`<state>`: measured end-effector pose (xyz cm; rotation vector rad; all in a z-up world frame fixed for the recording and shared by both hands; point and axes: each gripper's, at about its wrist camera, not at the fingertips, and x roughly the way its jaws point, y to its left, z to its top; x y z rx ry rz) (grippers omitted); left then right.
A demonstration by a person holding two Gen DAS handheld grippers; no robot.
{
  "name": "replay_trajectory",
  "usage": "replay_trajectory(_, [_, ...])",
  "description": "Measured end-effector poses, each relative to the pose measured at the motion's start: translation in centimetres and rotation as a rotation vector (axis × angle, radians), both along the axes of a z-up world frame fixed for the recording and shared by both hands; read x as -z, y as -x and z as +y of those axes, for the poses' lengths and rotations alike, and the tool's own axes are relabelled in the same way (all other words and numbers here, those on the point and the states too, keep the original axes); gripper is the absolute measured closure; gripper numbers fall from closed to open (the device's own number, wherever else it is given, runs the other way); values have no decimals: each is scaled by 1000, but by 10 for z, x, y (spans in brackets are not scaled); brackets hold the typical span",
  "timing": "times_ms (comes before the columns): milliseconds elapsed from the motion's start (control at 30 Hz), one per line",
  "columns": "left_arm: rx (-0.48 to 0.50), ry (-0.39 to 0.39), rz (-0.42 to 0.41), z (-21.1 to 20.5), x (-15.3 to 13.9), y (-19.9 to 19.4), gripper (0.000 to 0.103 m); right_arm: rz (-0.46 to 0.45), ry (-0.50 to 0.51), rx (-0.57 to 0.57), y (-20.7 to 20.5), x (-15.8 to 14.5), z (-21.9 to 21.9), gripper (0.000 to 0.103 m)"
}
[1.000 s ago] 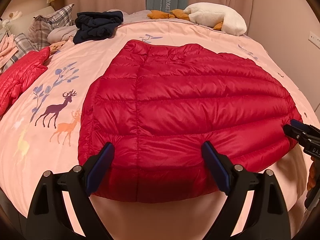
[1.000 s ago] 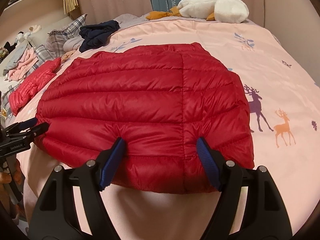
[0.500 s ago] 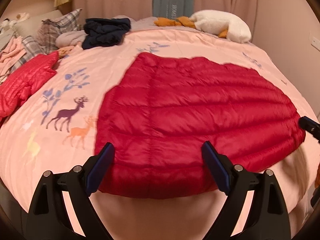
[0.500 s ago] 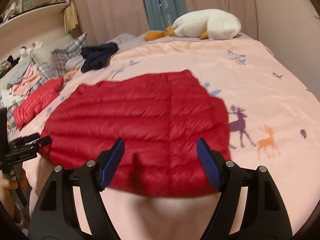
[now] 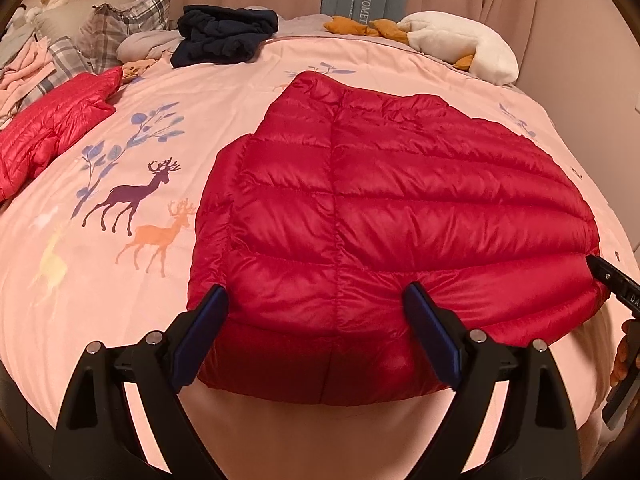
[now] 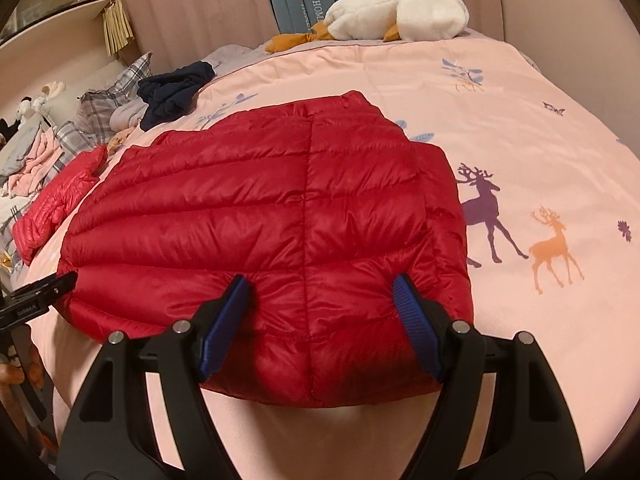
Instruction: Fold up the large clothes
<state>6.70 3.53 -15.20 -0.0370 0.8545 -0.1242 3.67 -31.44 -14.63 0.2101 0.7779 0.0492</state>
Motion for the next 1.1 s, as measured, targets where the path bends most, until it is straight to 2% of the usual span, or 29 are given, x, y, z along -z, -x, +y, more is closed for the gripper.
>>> replay_trajectory(1100, [3,7,7,3,4,3,11,22,-19,-1,7,2,0,27])
